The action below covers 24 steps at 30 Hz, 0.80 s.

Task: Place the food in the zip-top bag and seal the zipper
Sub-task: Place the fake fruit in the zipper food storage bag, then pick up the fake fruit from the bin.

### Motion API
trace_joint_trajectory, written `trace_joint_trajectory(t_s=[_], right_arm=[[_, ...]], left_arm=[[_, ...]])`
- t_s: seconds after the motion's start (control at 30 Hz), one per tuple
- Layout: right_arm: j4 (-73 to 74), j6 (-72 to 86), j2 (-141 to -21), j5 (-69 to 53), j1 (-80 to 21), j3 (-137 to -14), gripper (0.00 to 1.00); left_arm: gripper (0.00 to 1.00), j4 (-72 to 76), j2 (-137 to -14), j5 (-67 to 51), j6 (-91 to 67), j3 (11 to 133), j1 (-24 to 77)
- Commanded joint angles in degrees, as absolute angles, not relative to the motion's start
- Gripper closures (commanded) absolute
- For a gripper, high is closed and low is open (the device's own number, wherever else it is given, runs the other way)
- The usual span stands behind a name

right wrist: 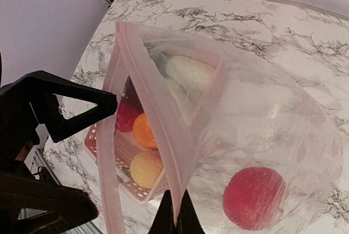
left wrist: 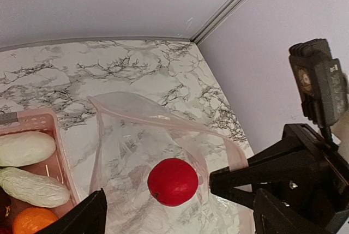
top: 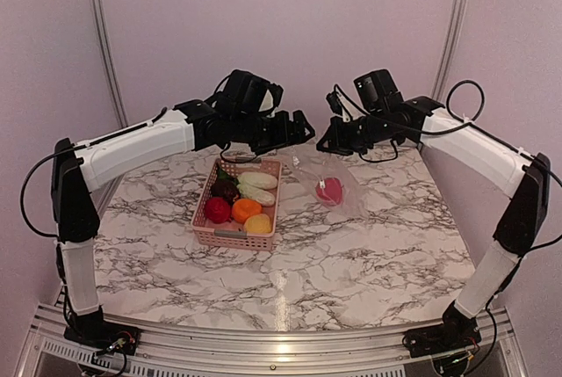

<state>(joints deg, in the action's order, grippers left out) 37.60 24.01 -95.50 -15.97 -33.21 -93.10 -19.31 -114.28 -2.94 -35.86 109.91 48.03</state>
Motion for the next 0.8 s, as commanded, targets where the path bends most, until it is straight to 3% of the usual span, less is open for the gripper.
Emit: trace_joint_trajectory(t_s=[0.0, 0.17, 0.37, 0.77], right_arm=[[39.9, 23.1, -96.3, -13.9, -29.7, -97.6, 1.00], [43.7, 20.6, -94.9, -8.8, -21.3, -101.6, 1.00], [49.9, 16.1, -96.7, -2.0, -20.7, -109.1, 1.00], [42.3, 17.7, -97.5, -4.9, -29.2, -93.0, 1.00]], left_arm=[[0.05, -15.1, -107.9, -4.5, -33.9, 108.0, 48.3], [0.08, -16.1, -101.5, 0.4, -32.0, 101.1, 48.2], [0.12, -26.7, -101.1, 3.8, -30.0, 97.2, 47.2], [0.14, -34.7, -99.3, 4.1, -28.8, 85.0, 46.5]])
